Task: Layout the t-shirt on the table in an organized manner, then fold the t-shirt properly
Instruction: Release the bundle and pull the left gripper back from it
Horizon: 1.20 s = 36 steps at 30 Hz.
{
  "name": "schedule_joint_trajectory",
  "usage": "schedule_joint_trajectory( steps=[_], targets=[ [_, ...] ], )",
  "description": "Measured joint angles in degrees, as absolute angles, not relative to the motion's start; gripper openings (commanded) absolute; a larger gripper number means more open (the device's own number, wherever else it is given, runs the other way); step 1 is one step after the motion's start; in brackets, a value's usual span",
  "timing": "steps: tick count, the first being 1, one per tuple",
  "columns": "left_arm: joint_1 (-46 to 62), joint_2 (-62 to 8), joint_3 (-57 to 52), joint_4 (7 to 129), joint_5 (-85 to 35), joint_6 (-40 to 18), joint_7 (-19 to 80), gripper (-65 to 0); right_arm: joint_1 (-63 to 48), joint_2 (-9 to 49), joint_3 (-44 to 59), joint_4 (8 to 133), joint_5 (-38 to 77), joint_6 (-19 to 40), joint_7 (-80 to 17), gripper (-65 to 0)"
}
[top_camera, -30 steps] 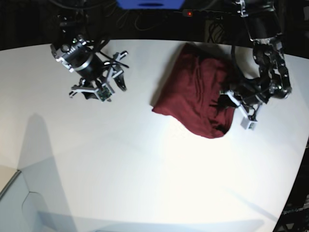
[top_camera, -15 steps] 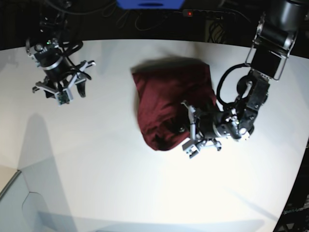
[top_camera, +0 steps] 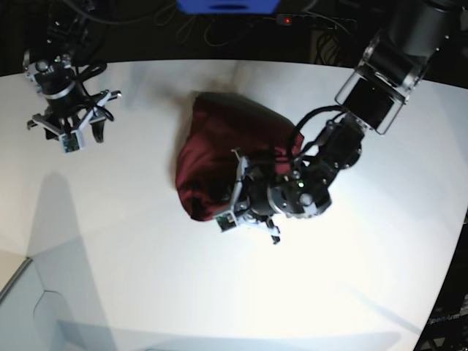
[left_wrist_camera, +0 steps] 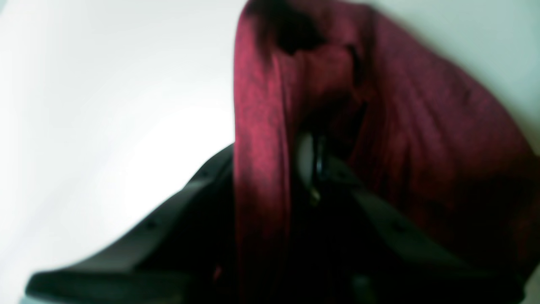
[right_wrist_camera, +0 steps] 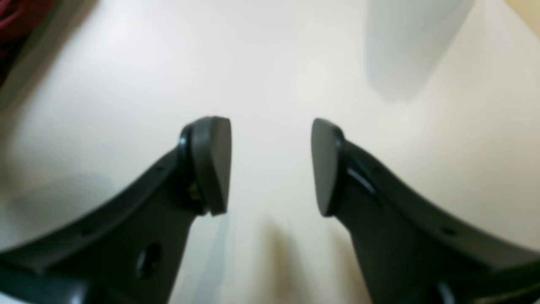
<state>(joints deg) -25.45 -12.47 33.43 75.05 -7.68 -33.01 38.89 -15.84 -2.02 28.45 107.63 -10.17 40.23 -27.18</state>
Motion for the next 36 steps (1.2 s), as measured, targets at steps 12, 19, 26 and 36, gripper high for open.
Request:
schedule_joint_trajectory(
  steps=[12,19,26,36],
  targets=[
    [-25.8,-12.1,33.0,66.0,-6.6,-32.8,36.8,-64.5,-16.1,-2.1,28.4,107.6,-10.2,40.2,-27.2,-34.4],
    [-26.0,-11.3,32.8,65.7,-5.8,-32.8,37.3,-63.2,-16.1,-2.0,28.4,107.6,-10.2,40.2,-27.3,-34.4],
    [-27.2,-11.4,32.9,65.5,-5.7,-32.8,38.3,-32.8,-16.3,-2.1,28.4,107.6,-10.2,40.2,-27.4,-34.4],
    [-28.1,-11.4,19.0,71.1,-5.0,-32.8,39.0,-22.2,-16.3,-2.1,28.4,107.6,-10.2,40.2,-27.4,-34.4]
  ],
)
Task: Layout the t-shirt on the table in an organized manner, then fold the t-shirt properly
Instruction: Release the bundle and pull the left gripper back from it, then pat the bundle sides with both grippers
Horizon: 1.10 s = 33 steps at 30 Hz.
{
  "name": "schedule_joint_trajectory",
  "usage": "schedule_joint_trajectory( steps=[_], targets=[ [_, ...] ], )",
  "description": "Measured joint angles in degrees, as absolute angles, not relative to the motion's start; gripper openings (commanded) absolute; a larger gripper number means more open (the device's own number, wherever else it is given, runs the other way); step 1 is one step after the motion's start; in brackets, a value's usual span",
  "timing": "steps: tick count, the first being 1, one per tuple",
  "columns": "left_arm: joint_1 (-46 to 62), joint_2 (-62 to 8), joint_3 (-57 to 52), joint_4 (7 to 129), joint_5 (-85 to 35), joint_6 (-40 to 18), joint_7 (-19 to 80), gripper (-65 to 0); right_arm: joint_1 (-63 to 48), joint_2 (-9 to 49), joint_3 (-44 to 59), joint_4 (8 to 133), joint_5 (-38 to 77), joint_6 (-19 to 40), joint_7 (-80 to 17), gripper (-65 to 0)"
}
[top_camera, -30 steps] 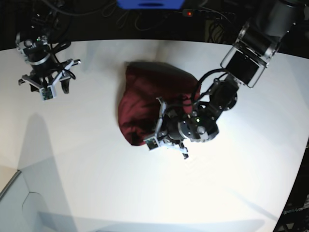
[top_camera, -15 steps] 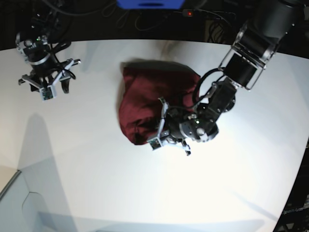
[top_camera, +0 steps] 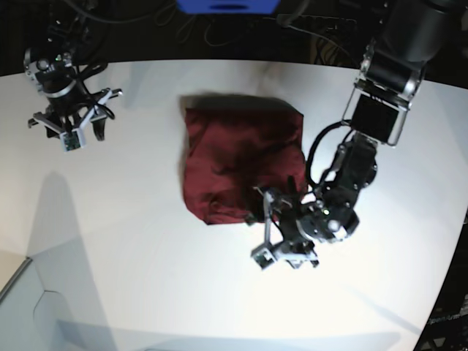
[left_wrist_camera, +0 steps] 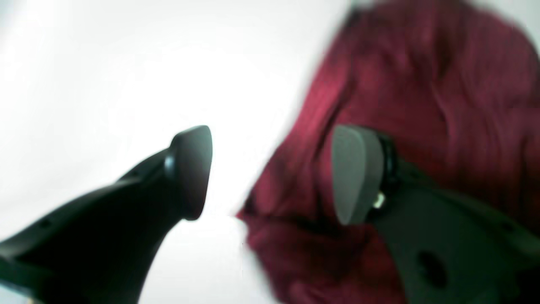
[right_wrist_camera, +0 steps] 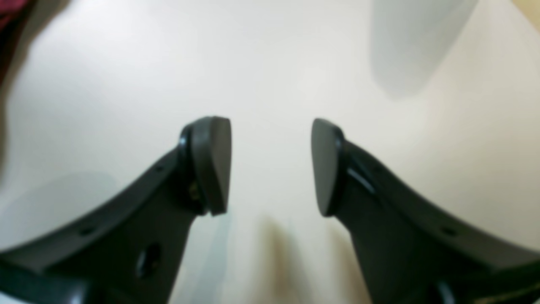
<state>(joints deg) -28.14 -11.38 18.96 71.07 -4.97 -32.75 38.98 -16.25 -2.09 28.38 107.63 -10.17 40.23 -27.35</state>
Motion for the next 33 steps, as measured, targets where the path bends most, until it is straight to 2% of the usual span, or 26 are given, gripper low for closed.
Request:
schedule_joint_trajectory(
  steps=[6,12,15,17,22,25,31,33],
  targets=[
    [-27.5,-11.5,14.6,78.2,-5.1,-32.8,39.2,-22.2,-16.3,-2.2,28.2,107.6,-10.2,40.2,-27.3,-34.4],
    [-21.7,-14.5,11.6,85.3,-5.3,-33.2,49.8,-24.4,-16.3,-2.3,27.9,107.8,-10.2,40.2,-27.6,-34.4],
    [-16.4,-17.3,5.1,89.9,-6.2,-33.0,53.1,-34.0,-16.4,-3.8,26.9,109.2,-10.2,40.2,-27.6,-34.4],
    [-11.4,-17.1,-1.5,91.6,-5.4,-32.5,53.8,-42.7,-16.3,-5.9,26.5,109.4,-10.1,40.2,-27.4,-34.4],
    [-0.3,-12.0,-13.2,93.2,-4.7,-32.8,55.5,-65.0,-16.1,-9.3,26.0,109.3,-10.1,40.2,-27.6,-34.5],
    [0.9,-10.4,-15.0,93.7,-5.1,-32.9,54.8,-64.0,-16.5,-8.8,22.5,109.3,-10.2,40.2,-27.7,-35.8],
    [3.2,-6.9,-14.9,91.6,-5.1,-32.9,54.8,-65.0,-18.3,-8.8,17.0,108.3,-10.2,40.2,-27.4,-46.8],
    [2.9,-6.7,-14.9,90.3,-5.1,-32.8,54.3,-65.0,-18.1,-8.8,15.6,105.6,-10.0,40.2,-27.6,-48.6]
  ],
)
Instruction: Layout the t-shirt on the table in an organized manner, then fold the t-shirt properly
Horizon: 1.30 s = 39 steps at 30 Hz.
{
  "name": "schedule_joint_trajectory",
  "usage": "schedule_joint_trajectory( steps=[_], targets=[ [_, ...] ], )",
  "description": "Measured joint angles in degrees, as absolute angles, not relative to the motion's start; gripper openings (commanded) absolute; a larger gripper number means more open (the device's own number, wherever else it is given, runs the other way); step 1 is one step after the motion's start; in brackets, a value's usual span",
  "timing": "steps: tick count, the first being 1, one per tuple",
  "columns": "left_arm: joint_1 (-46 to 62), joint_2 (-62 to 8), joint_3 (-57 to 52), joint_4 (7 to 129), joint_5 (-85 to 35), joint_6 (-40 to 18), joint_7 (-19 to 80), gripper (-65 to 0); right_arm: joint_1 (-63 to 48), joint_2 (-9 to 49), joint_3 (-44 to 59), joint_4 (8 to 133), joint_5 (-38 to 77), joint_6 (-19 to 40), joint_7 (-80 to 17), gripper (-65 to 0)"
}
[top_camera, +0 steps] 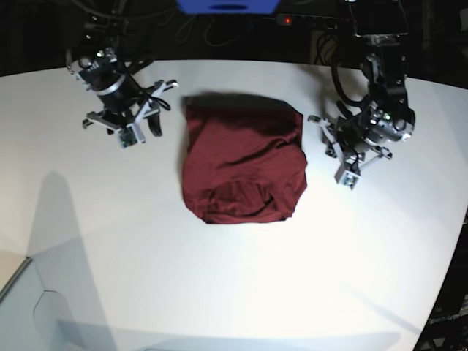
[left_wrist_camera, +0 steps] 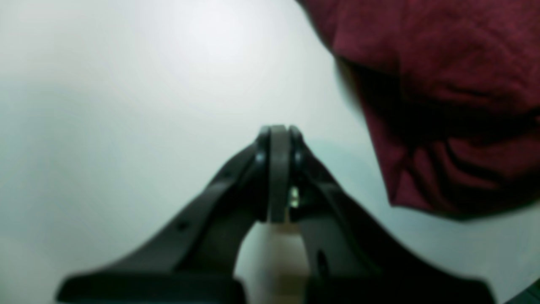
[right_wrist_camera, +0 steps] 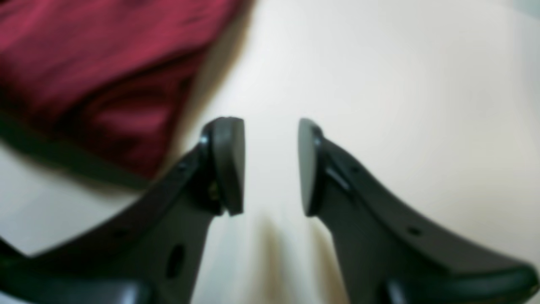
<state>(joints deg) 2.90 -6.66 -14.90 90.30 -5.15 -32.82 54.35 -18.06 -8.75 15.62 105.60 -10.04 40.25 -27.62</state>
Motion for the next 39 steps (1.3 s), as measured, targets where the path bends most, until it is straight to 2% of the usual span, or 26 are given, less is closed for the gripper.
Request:
schedule_joint_trajectory(
  steps=[9,16,22,27,39],
  targets=[
    [1.9,-6.6,-14.1,83.5,-6.5,-32.6,48.4,-65.0,-16.7,-8.6,15.1,97.8,-10.3,40.2,-27.2,-49.4],
    [3.2,-5.9,-5.9,84.6,-7.5,-32.4,47.5,-65.0,-19.0,-8.6,8.1,98.1,-10.3,40.2,-27.1,-49.5],
    [6.0,-5.9,-4.8,87.6,-7.7,-32.5,47.9,-65.0,-21.1,-8.6,4.3,100.3,-10.2,40.2,-27.4,-51.0],
    [9.4,-6.1,-5.1,91.5,-7.5,-32.7,48.7,-65.0,-20.6,-8.6,6.9,101.2,-10.2,40.2,-27.0,-51.0],
    [10.7,-12.9,-7.3,100.4,-6.3,-33.1,52.9,-65.0,-22.4,-8.6,17.0,106.3,-10.2,40.2,-26.9,-52.4]
  ],
)
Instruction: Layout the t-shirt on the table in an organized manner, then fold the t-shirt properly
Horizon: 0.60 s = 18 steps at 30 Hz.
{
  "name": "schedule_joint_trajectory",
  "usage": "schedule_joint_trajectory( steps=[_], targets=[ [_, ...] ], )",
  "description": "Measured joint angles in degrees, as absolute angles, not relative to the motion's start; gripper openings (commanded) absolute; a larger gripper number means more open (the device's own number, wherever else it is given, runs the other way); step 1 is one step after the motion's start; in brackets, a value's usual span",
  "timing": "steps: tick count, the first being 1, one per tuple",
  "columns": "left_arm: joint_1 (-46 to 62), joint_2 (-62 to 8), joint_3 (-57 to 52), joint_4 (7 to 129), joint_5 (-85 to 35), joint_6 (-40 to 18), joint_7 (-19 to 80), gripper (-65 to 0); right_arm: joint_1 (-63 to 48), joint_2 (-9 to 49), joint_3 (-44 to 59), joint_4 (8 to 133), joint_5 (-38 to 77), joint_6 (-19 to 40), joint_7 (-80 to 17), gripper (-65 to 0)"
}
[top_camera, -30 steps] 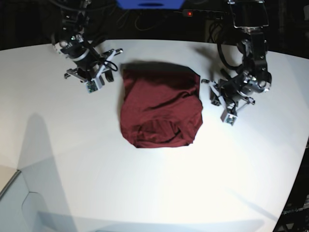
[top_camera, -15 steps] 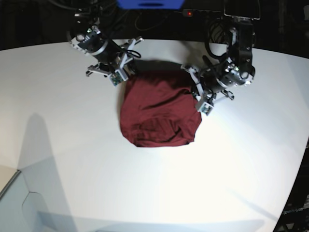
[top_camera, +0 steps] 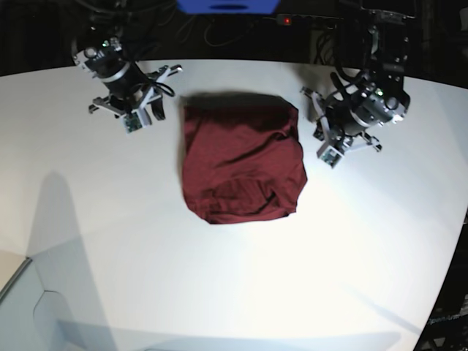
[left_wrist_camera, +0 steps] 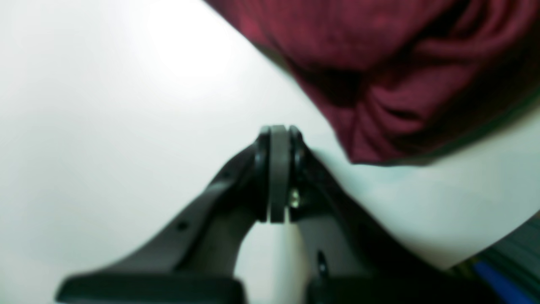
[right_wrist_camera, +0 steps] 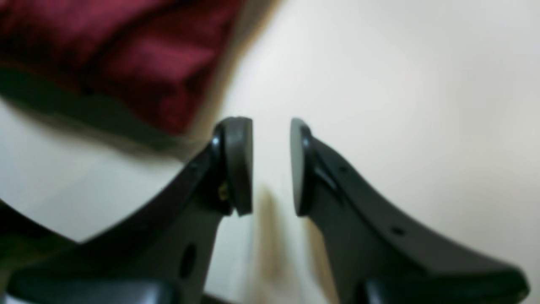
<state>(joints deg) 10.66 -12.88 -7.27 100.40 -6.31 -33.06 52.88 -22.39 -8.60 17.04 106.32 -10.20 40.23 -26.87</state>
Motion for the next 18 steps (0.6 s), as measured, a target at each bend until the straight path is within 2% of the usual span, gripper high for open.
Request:
schedule_joint_trajectory(
  steps=[4,11,14,18],
  targets=[
    [11.0,-13.5,-14.6,104.3,-5.7,-33.0,59.0,-65.0,-23.6,-8.6,22.2,108.0,-10.5,40.2,-27.7,-65.0],
    [16.1,-13.5,-21.8,114.6,-6.1,-33.1,63.7,-65.0,-27.4,-9.0,28.1,108.9,-10.3,40.2,-27.1,-65.0],
    [19.0,-13.4,-22.9,114.5,-5.8,-33.1,66.0,-65.0,-29.6,-9.1,31.0,108.9,-10.2,40.2,-27.2,-65.0],
    [25.8,-13.5,-23.4,114.5,-6.3,-33.0,63.6,-65.0,-32.4,-9.2,35.4,108.9,-10.2,40.1,-26.9,-65.0]
  ],
)
